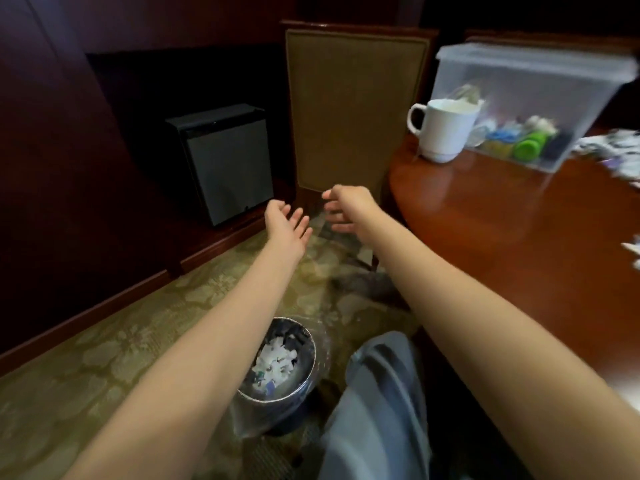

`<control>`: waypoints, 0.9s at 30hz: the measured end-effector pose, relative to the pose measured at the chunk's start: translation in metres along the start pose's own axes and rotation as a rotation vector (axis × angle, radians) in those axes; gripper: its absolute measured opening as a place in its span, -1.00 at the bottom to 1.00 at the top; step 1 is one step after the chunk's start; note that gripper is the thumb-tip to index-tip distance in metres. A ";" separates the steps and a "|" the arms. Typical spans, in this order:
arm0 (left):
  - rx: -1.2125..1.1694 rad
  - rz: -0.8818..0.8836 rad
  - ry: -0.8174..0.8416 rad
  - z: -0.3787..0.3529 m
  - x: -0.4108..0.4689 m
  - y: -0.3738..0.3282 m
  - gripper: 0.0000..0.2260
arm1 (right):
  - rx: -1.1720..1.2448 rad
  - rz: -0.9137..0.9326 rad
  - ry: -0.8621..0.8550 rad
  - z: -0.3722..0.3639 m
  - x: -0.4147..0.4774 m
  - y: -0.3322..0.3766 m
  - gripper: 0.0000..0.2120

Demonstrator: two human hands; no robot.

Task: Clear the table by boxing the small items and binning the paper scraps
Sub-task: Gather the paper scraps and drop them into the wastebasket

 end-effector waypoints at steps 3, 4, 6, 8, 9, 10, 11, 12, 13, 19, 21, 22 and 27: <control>0.007 -0.030 0.109 -0.037 -0.031 0.001 -0.86 | -0.006 0.090 -0.080 0.047 -0.003 0.031 -0.89; 0.017 -0.038 0.140 -0.048 -0.041 0.003 -0.86 | 0.016 0.102 -0.110 0.064 -0.003 0.036 -0.89; 0.044 -0.044 0.203 -0.069 -0.059 0.011 -0.86 | 0.064 0.113 -0.172 0.097 -0.005 0.042 -0.86; 0.099 -0.051 0.281 -0.088 -0.075 0.023 -0.85 | 0.099 0.123 -0.244 0.129 -0.008 0.043 -0.87; 0.138 -0.060 0.324 -0.098 -0.082 0.031 -0.85 | 0.098 0.138 -0.278 0.144 -0.011 0.044 -0.88; 0.198 -0.091 0.356 -0.107 -0.087 0.038 -0.86 | 0.077 0.169 -0.313 0.159 -0.013 0.044 -0.89; 0.289 -0.159 0.377 -0.114 -0.091 0.043 -0.87 | 0.025 0.214 -0.348 0.175 -0.017 0.045 -0.90; 0.400 -0.247 0.396 -0.122 -0.095 0.047 -0.87 | -0.069 0.272 -0.384 0.190 -0.020 0.044 -0.90; 0.513 -0.328 0.426 -0.130 -0.100 0.053 -0.88 | -0.195 0.332 -0.425 0.205 -0.025 0.043 -0.88; 1.212 -0.515 0.867 -0.163 -0.147 0.119 -0.62 | -0.662 0.395 -0.730 0.309 -0.054 0.021 -0.75; 1.432 -0.684 1.007 -0.174 -0.161 0.143 -0.52 | -0.788 0.409 -0.828 0.345 -0.063 0.017 -0.72; 1.504 -0.757 1.045 -0.180 -0.167 0.153 -0.50 | -0.822 0.395 -0.871 0.364 -0.067 0.013 -0.71; 1.533 -0.805 1.114 -0.219 -0.182 0.197 -0.50 | -0.809 0.073 -0.974 0.456 -0.072 -0.039 -0.59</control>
Point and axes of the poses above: each hand's wrist, its own x-axis towards the middle knuckle, its own z-axis out of the back of the hand, y = z × x, the point moved 6 cm from there along x, towards the middle knuckle, and after that the axes turned 10 degrees about -y, right-handed, at the moved point
